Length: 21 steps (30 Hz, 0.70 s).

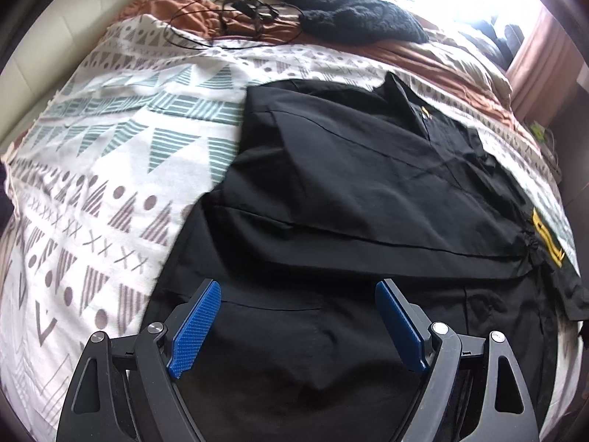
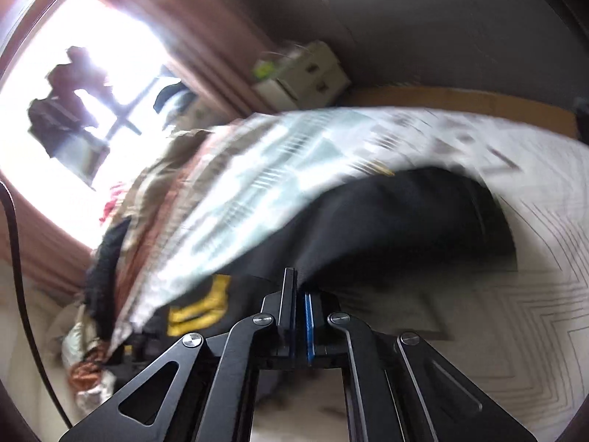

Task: Fold large clothes

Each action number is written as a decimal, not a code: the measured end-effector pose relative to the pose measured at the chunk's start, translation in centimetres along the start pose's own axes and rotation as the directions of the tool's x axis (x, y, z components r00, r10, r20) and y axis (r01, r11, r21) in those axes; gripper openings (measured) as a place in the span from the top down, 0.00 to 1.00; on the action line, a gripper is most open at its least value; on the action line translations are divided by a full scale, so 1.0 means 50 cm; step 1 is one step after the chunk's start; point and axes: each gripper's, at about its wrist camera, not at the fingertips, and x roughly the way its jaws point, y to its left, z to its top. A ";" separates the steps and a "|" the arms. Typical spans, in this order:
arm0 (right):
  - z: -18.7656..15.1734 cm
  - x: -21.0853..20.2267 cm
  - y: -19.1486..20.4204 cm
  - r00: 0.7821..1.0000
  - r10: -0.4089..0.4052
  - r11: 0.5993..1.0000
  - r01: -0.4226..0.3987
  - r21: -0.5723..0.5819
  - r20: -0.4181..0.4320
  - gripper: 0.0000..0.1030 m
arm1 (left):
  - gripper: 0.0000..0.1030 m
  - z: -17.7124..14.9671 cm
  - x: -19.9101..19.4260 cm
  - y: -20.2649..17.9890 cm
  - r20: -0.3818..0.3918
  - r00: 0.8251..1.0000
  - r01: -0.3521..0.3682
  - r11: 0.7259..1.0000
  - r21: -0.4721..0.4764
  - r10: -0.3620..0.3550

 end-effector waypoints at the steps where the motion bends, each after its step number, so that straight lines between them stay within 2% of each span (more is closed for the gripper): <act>1: 0.003 -0.010 0.024 1.000 0.016 1.000 -0.016 -0.019 0.007 0.96 | 0.16 0.002 -0.009 0.009 0.009 1.000 0.004 1.000 -0.008 -0.004; 5: 0.010 -0.063 0.162 0.994 0.103 0.988 -0.100 -0.115 0.023 0.96 | 0.16 0.005 -0.054 0.064 0.052 0.999 0.021 0.998 -0.064 -0.018; 10: -0.011 -0.122 0.346 0.981 0.191 0.951 -0.179 -0.251 0.024 0.96 | 0.16 0.004 -0.100 0.135 0.096 0.995 0.033 0.992 -0.120 -0.022; 15: -0.044 -0.160 0.487 0.973 0.232 0.909 -0.212 -0.358 0.013 0.96 | 0.16 0.001 -0.136 0.205 0.129 0.992 0.033 0.990 -0.139 -0.015; 21: -0.100 -0.172 0.615 0.963 0.268 0.871 -0.255 -0.421 -0.030 0.96 | 0.16 -0.007 -0.186 0.315 0.186 0.983 0.043 0.977 -0.208 -0.003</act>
